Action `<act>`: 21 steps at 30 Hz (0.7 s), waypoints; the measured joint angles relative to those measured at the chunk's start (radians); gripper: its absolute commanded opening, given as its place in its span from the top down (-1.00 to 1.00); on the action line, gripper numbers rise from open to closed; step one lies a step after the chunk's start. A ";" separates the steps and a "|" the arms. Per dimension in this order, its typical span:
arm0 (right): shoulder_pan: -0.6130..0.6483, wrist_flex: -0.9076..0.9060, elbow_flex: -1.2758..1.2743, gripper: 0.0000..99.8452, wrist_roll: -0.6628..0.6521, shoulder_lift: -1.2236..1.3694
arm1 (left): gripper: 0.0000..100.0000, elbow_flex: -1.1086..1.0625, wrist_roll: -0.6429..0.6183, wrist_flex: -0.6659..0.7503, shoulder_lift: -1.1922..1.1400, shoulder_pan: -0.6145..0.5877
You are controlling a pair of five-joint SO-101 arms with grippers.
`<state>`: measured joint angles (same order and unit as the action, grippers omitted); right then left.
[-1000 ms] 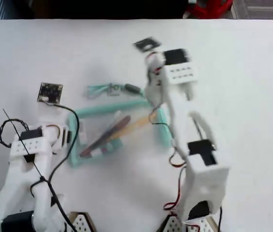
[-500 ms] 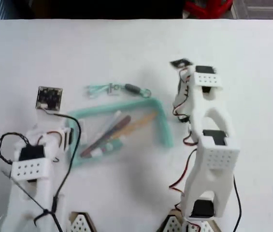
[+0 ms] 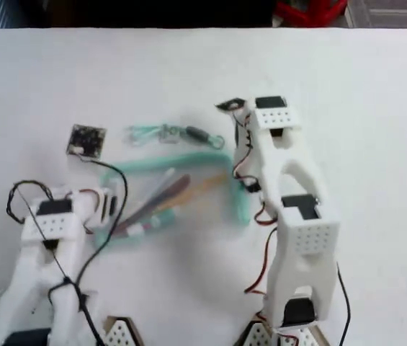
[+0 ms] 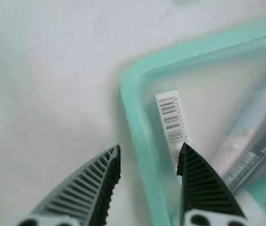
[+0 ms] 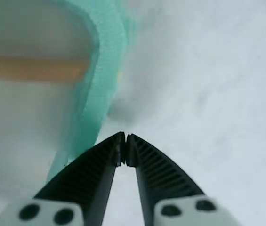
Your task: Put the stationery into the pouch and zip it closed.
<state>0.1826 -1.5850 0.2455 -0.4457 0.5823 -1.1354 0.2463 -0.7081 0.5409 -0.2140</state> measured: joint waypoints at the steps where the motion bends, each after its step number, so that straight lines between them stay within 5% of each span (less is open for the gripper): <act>1: 0.005 -0.003 0.000 0.96 0.008 -0.011 | 0.59 0.023 0.000 0.000 -0.032 -0.009; 15: 0.087 0.014 0.000 0.96 0.023 -0.037 | 0.59 0.219 0.109 -0.075 -0.247 -0.080; 21: -0.025 0.037 0.000 0.96 0.021 -0.072 | 0.59 0.219 0.121 -0.074 -0.247 -0.080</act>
<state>0.1580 -1.5482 0.2455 -0.4242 0.5102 -0.9160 0.3675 -0.7818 0.2938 -0.2938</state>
